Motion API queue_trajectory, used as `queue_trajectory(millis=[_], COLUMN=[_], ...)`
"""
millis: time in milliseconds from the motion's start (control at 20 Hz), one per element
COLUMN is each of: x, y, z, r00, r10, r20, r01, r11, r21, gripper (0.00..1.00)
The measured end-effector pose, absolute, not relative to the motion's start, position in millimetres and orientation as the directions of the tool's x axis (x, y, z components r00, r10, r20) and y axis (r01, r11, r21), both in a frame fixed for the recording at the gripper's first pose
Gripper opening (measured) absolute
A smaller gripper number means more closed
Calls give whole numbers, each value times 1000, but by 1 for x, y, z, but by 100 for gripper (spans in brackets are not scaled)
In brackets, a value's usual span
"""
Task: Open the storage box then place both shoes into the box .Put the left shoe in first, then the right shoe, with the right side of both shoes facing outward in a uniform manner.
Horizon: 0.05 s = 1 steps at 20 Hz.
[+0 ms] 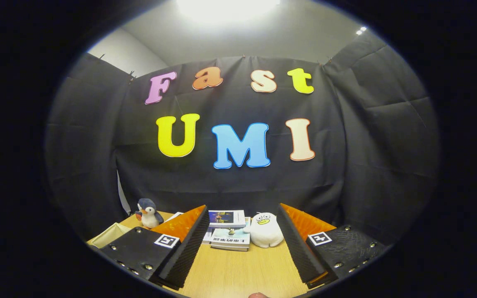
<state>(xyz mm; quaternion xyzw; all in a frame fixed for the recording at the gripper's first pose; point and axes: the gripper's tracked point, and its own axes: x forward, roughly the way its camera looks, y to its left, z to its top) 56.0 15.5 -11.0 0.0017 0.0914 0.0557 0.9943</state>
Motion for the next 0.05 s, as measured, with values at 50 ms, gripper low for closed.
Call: queue_trajectory(millis=[50], x=[55], y=[18], z=[-10], r00=[977], r10=[116], r20=[-180], r01=[-116], r11=[993], r21=[14], gripper=[97])
